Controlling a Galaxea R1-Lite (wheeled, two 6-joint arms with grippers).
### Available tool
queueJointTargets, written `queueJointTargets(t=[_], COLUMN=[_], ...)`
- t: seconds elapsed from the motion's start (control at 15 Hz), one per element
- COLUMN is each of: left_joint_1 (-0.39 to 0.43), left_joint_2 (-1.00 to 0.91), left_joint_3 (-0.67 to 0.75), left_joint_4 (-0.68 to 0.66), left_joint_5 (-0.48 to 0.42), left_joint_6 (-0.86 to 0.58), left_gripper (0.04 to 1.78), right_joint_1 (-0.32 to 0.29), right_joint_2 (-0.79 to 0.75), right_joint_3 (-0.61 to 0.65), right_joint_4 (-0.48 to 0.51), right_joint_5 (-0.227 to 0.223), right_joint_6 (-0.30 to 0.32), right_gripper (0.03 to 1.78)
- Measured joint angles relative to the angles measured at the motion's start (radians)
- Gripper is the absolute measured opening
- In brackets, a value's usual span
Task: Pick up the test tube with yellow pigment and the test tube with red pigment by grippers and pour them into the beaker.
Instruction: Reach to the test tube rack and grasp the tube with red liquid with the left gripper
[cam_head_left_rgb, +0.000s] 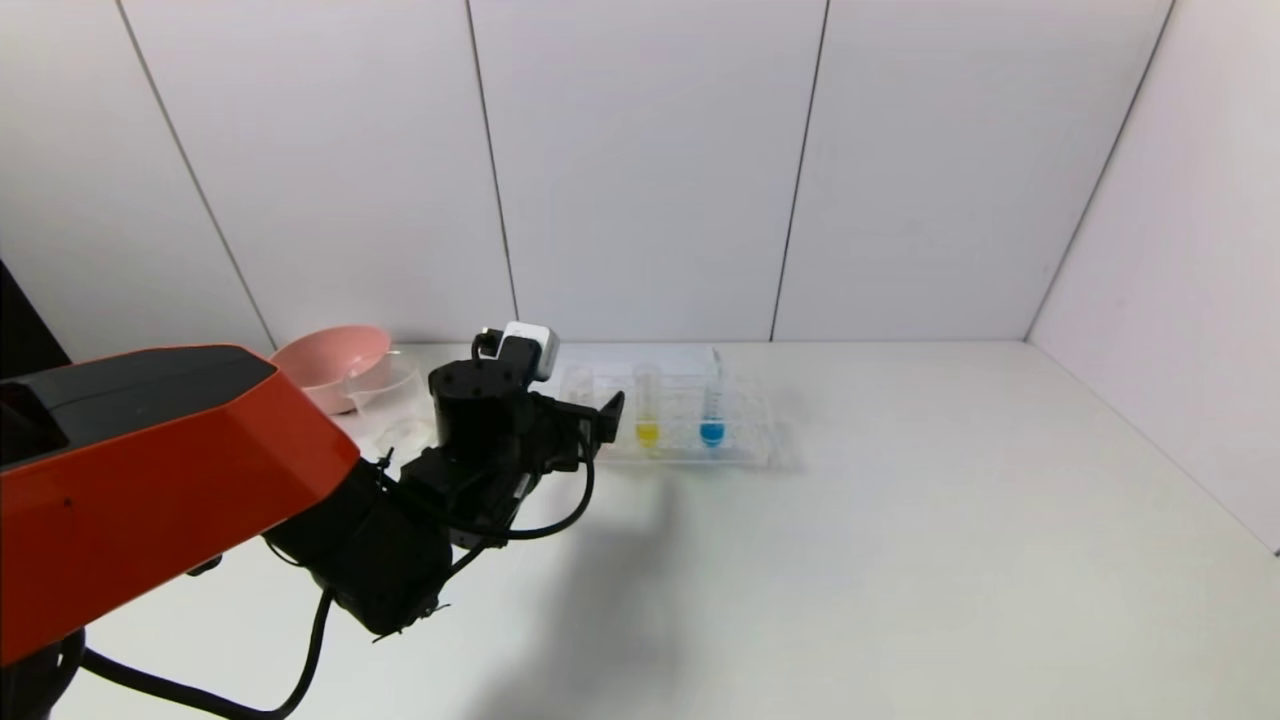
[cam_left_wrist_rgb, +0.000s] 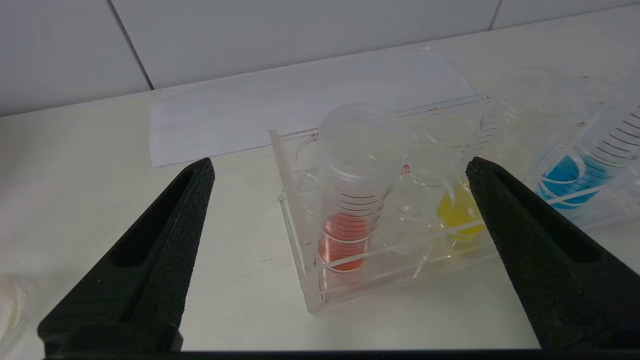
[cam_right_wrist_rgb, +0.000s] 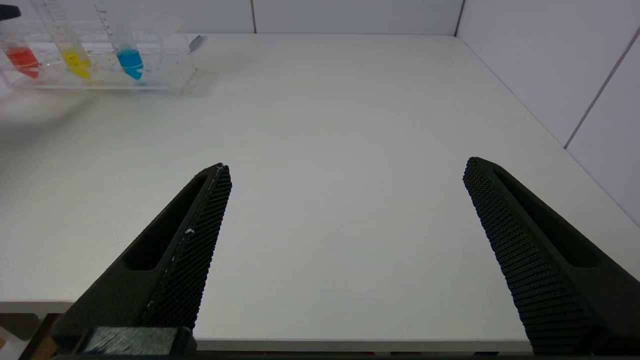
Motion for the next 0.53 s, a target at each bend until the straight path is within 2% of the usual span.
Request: queueJointTargets(t=[0.53], left_joint_1=[-0.003], left_joint_2=[0.057], left_joint_3=[-0.045], left_joint_4=[-0.003], left_joint_5=[0.051], left_joint_6=[0.004], left_gripper=[1.76], right_joint_1=[0.0], right_joint_2=[0.0], right_joint_3=[0.0], right_joint_4=[0.0], right_joint_5=[0.0], right_joint_6=[0.0], right_gripper=[1.7])
